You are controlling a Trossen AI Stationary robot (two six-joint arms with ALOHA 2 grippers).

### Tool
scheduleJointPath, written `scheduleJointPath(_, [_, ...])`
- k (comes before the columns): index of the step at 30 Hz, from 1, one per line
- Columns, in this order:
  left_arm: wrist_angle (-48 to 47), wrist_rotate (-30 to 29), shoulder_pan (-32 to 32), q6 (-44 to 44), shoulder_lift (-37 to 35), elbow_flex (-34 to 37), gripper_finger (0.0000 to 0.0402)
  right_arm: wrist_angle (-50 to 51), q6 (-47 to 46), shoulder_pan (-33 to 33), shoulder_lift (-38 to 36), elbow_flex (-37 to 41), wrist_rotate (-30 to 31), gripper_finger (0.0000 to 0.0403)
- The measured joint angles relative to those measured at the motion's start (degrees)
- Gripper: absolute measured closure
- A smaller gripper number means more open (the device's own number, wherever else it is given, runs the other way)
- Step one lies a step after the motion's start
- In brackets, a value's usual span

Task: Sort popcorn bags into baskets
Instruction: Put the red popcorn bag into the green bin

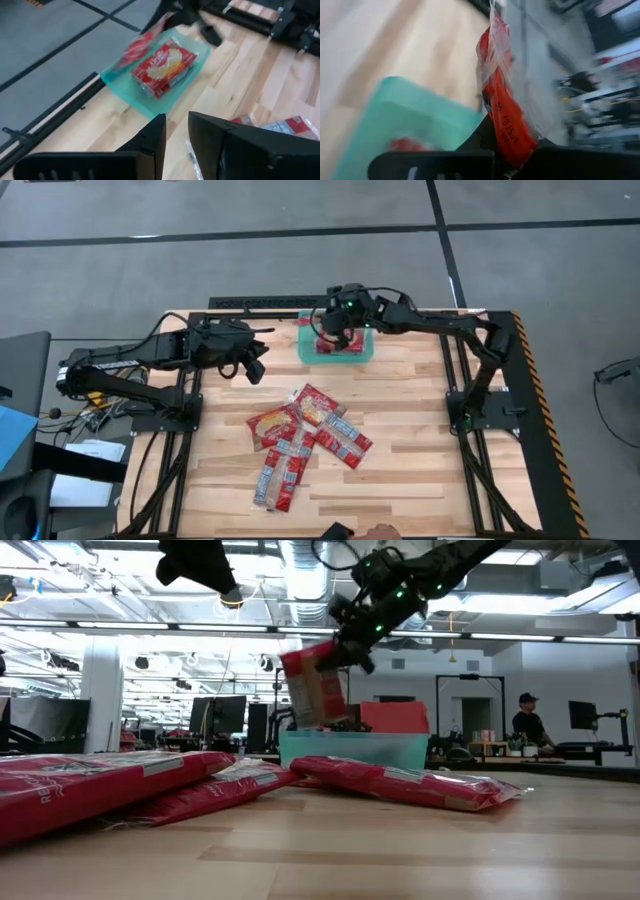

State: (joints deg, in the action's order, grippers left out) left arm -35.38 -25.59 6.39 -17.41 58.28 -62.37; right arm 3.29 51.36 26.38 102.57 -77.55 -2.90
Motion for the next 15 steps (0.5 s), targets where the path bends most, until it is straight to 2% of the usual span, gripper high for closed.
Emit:
scheduleJointPath(2, [0.11, -0.31, 0.0, -0.02, -0.06, 0.0, 0.0331, 1.66, -0.29, 0.01, 0.04, 0.23, 0.29, 0.0377])
scheduleJointPath(6, [0.11, -0.78, 0.04, -0.02, -0.04, 0.0, 0.0331, -1.14, 0.49, 0.6, 1.74, 0.14, -0.42, 0.0367])
scheduleJointPath(15, [0.06, -2.69, 0.07, 0.02, -0.04, 0.0, 0.0331, -2.06, 0.42, 2.97, 1.81, 0.14, -3.89, 0.037])
